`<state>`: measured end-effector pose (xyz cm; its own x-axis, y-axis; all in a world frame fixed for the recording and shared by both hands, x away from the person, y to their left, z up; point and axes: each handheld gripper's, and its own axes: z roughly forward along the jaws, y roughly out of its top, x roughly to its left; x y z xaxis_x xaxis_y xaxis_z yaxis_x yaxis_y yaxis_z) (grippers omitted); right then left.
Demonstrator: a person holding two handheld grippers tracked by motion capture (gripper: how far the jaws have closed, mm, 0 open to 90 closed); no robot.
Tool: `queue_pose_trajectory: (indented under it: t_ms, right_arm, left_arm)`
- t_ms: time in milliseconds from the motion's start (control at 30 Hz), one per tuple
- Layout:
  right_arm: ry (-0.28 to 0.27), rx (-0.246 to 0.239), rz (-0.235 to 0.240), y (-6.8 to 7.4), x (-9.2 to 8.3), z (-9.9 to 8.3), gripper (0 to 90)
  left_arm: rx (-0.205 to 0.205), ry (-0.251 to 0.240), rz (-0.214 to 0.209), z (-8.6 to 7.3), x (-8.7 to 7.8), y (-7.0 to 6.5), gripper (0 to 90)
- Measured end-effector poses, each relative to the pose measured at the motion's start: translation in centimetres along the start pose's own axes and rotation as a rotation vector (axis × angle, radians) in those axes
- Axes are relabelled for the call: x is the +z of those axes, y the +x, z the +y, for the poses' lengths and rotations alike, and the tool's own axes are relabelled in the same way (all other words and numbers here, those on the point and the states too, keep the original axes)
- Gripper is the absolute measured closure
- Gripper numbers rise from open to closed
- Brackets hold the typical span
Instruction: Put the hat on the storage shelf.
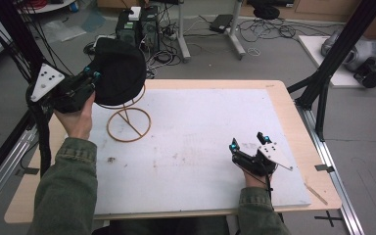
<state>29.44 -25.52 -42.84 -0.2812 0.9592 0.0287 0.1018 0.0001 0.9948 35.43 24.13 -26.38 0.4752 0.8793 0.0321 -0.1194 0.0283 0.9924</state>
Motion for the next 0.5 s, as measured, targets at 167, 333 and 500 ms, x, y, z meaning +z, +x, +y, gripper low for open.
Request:
queue_pose_trajectory:
  t_ms: [167,333,500]
  right_arm:
    - [-0.003,0.001,-0.001,0.0,0.0,0.0,7.9]
    - [-0.002,0.002,-0.002,0.0,0.1,0.0,7.9]
    - [0.002,0.001,0.002,0.0,0.1,0.0,7.9]
  left_arm:
    - [0.017,0.010,0.002,-0.7,0.0,-0.6,85.6]
    - [0.022,0.037,0.018,-1.5,0.4,-0.6,85.5]
    - [-0.002,0.042,0.046,-1.9,0.8,-0.1,85.5]
